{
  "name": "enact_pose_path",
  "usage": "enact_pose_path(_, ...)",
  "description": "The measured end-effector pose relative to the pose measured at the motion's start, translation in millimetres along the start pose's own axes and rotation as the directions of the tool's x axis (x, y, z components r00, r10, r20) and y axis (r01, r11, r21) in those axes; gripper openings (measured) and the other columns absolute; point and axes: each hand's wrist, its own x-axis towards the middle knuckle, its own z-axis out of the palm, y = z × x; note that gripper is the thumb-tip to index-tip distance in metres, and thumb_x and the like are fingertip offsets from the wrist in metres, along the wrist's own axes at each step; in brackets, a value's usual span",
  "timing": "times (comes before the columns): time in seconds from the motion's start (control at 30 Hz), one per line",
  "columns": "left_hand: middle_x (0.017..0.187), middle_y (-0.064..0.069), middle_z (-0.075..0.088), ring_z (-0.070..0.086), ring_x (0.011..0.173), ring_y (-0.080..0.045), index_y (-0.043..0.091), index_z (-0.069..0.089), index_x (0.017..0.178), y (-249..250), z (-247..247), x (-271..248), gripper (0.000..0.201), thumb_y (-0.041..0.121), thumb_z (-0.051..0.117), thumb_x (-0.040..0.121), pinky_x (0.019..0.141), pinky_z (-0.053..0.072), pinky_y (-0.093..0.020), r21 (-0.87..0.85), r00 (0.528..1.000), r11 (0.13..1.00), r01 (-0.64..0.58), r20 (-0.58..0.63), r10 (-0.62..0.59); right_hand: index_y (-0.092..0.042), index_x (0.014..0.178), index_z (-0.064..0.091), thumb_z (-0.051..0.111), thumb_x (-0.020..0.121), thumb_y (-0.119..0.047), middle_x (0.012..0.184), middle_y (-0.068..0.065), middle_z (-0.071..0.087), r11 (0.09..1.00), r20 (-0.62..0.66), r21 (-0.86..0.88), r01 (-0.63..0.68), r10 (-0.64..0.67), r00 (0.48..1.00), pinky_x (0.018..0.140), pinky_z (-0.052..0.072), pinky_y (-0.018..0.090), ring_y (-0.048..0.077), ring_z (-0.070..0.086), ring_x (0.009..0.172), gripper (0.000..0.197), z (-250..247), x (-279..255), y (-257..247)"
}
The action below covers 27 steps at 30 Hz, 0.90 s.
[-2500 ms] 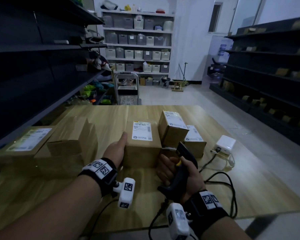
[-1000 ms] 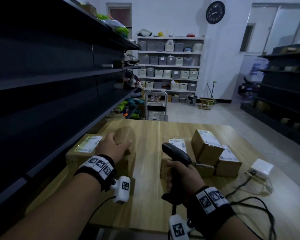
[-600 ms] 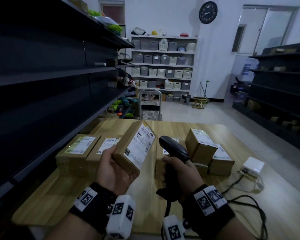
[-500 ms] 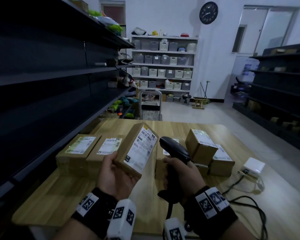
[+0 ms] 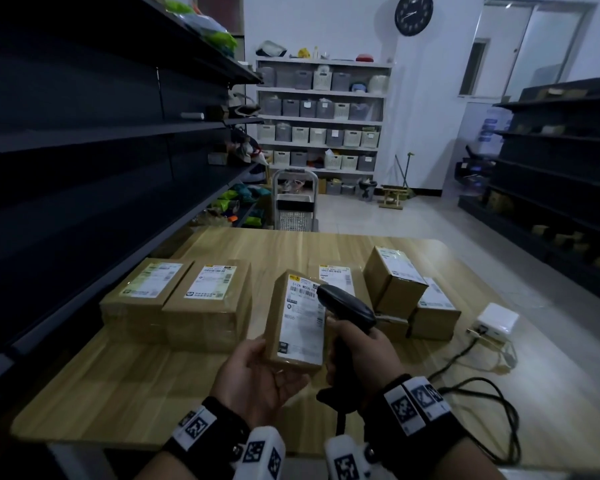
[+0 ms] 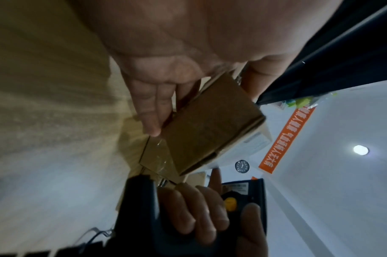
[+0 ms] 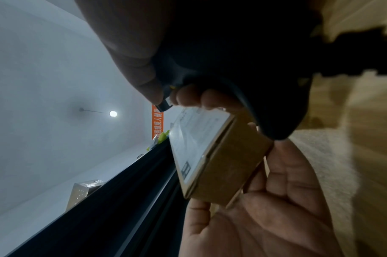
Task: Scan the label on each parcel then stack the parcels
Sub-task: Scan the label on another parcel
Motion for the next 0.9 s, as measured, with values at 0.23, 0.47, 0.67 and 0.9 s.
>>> enact_pose_path(0.23, 0.131, -0.028, 0.078, 0.076, 0.120, -0.050, 0.018, 0.068, 0.144, 1.2, 0.4, 4.4, 0.049, 0.001, 0.037, 0.109, 0.112, 0.053, -0.066, 0.188, 0.988, 0.974, -0.125, -0.063, 0.139, -0.010, 0.069, 0.058, 0.074, 0.096, -0.017, 0.051, 0.008, 0.047, 0.999, -0.007, 0.036, -0.010, 0.011, 1.000, 0.048, 0.041, 0.031, 0.023, 0.046, 0.042, 0.032, -2.6, 3.5, 5.2)
enact_pose_path(0.47, 0.124, -0.031, 0.079, 0.072, 0.123, -0.056, 0.007, 0.082, 0.124, -1.4, 3.2, 1.9, 0.034, 0.024, 0.078, 0.094, 0.115, 0.050, -0.074, 0.383, 0.969, 0.897, -0.219, -0.022, 0.246, -0.004, 0.082, 0.059, 0.072, 0.097, -0.016, 0.052, 0.012, 0.050, 0.999, 0.034, -0.044, -0.011, 0.013, 0.999, 0.050, 0.040, 0.032, 0.024, 0.048, 0.043, 0.023, -2.9, 5.6, 10.9)
enact_pose_path(0.67, 0.125, -0.024, 0.081, 0.077, 0.120, -0.045, 0.012, 0.075, 0.133, 0.4, 4.6, 2.0, 0.031, 0.024, 0.060, 0.109, 0.112, 0.054, -0.070, 0.373, 0.968, 0.904, -0.211, -0.048, 0.246, -0.003, 0.092, 0.065, 0.074, 0.096, -0.017, 0.056, 0.011, 0.052, 0.999, 0.064, -0.026, -0.042, 0.043, 0.997, 0.049, 0.043, 0.032, 0.024, 0.049, 0.044, 0.017, -1.9, 4.9, 9.6)
enact_pose_path(0.9, 0.113, -0.015, 0.086, 0.080, 0.109, -0.045, 0.017, 0.078, 0.122, 6.7, -3.3, 12.0, 0.024, 0.016, 0.080, 0.098, 0.098, 0.063, -0.068, 0.447, 0.956, 0.871, -0.202, -0.103, 0.275, -0.005, 0.095, 0.070, 0.076, 0.095, -0.018, 0.057, 0.009, 0.056, 0.997, 0.052, -0.066, -0.049, 0.053, 0.997, 0.050, 0.044, 0.033, 0.024, 0.051, 0.045, 0.014, -0.7, 1.6, 4.6)
